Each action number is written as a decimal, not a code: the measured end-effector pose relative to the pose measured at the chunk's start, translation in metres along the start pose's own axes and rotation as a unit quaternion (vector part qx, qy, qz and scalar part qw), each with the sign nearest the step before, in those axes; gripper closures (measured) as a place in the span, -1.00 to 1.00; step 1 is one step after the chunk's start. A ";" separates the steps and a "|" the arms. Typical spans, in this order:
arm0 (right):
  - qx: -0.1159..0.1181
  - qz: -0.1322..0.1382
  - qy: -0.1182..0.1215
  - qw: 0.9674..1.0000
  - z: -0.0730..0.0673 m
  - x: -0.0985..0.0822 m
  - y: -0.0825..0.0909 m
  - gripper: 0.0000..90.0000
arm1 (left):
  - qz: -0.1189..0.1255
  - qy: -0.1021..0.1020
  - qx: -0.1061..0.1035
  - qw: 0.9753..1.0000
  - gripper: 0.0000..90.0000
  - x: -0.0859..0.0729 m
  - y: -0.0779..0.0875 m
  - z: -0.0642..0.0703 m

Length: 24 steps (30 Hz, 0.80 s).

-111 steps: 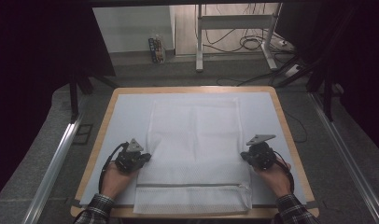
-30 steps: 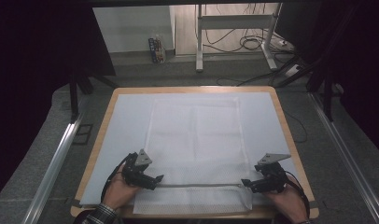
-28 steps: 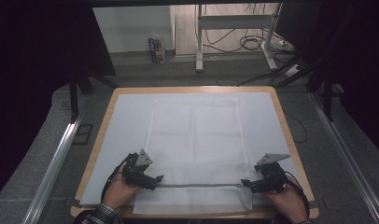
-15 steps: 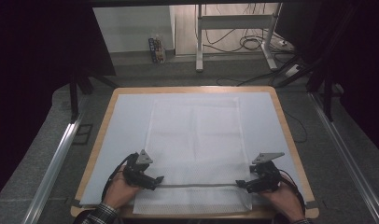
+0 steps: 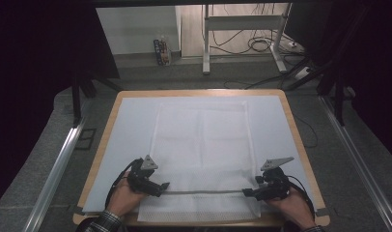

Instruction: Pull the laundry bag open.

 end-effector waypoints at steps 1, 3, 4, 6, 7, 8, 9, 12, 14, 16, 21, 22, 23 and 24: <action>-0.002 0.001 0.003 1.000 -0.002 0.002 0.000 -0.15 | 0.000 0.001 -0.001 1.000 -0.95 0.000 0.000 0.000; -0.003 0.002 0.004 1.000 -0.002 0.002 0.000 -0.09 | 0.000 0.001 -0.002 1.000 -0.95 0.000 0.000 0.000; -0.003 0.012 0.004 1.000 -0.003 0.005 0.002 0.10 | 0.000 0.001 -0.002 1.000 -0.95 0.000 0.000 0.000; -0.005 0.025 0.002 1.000 -0.001 0.009 0.005 0.37 | 0.000 0.001 -0.003 1.000 -0.95 0.000 0.000 0.000; -0.005 0.025 0.002 1.000 -0.001 0.009 0.005 0.37 | 0.000 0.001 -0.003 1.000 -0.95 0.000 0.000 0.000; -0.011 0.031 0.003 0.999 0.001 0.012 0.007 0.57 | 0.000 0.001 -0.004 1.000 -0.95 0.000 0.000 0.000; -0.013 0.031 0.004 0.999 0.002 0.012 0.006 0.62 | 0.000 0.001 -0.005 1.000 -0.95 0.000 0.000 0.000; -0.023 0.012 0.003 1.000 0.004 0.014 -0.002 0.59 | 0.000 0.001 -0.006 1.000 -0.95 0.000 -0.001 0.000; -0.037 0.002 0.002 0.999 0.005 0.015 -0.007 0.47 | 0.000 0.001 -0.006 1.000 -0.95 0.000 -0.001 0.000; -0.047 0.005 -0.003 0.999 0.008 0.018 -0.007 0.51 | 0.000 0.001 -0.006 1.000 -0.95 0.000 -0.001 0.000; -0.045 0.006 -0.004 0.999 0.009 0.020 -0.007 0.77 | 0.000 0.002 -0.006 1.000 -0.95 0.000 -0.001 0.000; -0.041 0.005 -0.007 0.999 0.009 0.019 -0.007 0.77 | 0.000 0.002 -0.006 1.000 -0.95 0.000 -0.001 0.000; -0.034 0.002 -0.009 0.999 0.008 0.018 -0.005 0.76 | 0.000 0.002 -0.006 1.000 -0.95 0.000 -0.001 0.000; -0.022 -0.003 -0.013 1.000 0.007 0.014 -0.004 0.70 | 0.000 0.002 -0.006 1.000 -0.95 0.000 -0.001 0.000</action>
Point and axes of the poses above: each handheld gripper's, and its own axes: y roughly backward along the jaws, x roughly out of its top, z roughly to its right, the point moved 7 cm from there along -y, roughly forward along the jaws, and after that the axes turned 8 degrees about -z, right-handed, at the moved point
